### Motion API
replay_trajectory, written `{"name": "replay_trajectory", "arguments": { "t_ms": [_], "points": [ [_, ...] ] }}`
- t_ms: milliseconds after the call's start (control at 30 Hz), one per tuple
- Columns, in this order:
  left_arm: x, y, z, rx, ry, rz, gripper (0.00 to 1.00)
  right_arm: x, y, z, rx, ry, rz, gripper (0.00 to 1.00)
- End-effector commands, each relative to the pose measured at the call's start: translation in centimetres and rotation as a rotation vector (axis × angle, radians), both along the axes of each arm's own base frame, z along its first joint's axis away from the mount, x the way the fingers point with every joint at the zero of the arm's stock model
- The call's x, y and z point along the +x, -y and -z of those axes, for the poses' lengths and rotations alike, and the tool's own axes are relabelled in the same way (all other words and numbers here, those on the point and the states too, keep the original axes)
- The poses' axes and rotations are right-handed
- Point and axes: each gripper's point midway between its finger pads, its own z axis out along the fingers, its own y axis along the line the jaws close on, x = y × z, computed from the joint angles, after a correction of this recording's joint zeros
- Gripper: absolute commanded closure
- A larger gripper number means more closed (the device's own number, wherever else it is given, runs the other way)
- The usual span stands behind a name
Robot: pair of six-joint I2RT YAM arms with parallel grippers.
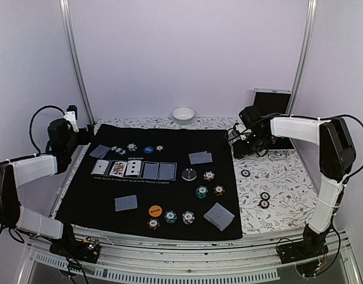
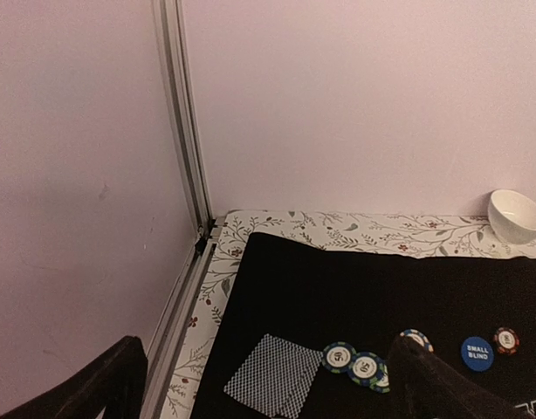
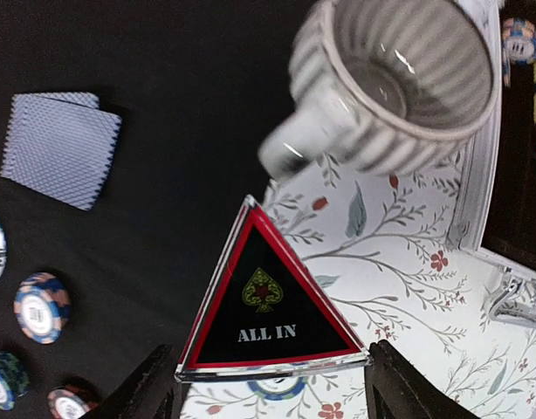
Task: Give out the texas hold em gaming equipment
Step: Pick up the all-in button from the center of the board, then place the all-in button in the dealer area.
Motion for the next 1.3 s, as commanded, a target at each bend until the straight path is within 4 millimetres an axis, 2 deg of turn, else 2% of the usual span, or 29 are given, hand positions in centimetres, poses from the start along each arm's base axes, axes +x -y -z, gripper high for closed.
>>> {"name": "replay_trajectory", "arguments": {
  "t_ms": [0, 100, 200, 300, 367, 533, 733, 1067, 1267],
  "points": [
    [0.2, -0.4, -1.3, 0.011, 0.023, 0.000, 0.02, -1.3, -4.9, -5.4, 0.054, 0.096, -0.083, 0.56],
    [0.2, -0.4, -1.5, 0.010, 0.027, 0.002, 0.02, -4.2, -10.7, -6.2, 0.096, 0.098, -0.220, 0.56],
    [0.2, -0.3, -1.5, 0.011, 0.026, 0.002, 0.02, -7.6, -16.3, -6.1, 0.108, 0.091, -0.351, 0.56],
    [0.2, -0.3, -1.6, 0.008, 0.028, 0.004, 0.02, -10.9, -20.2, -4.8, 0.071, 0.062, -0.462, 0.56],
    [0.2, -0.2, -1.6, 0.007, 0.029, 0.008, 0.02, -12.3, -21.6, -3.4, 0.040, 0.031, -0.505, 0.56],
    [0.2, 0.0, -1.8, 0.002, 0.035, 0.018, 0.02, -13.9, -23.2, 0.2, 0.018, -0.050, -0.557, 0.57],
    [0.1, -0.1, -1.9, 0.001, 0.037, 0.015, 0.02, -14.0, -23.6, 2.8, -0.013, -0.104, -0.577, 0.57],
    [0.1, -0.1, -2.1, 0.004, 0.039, 0.013, 0.02, -13.2, -23.5, 4.4, -0.062, -0.118, -0.561, 0.55],
    [0.0, -0.1, -2.2, 0.004, 0.041, 0.013, 0.02, -12.2, -22.0, 5.0, -0.092, -0.141, -0.503, 0.54]
  ]
}}
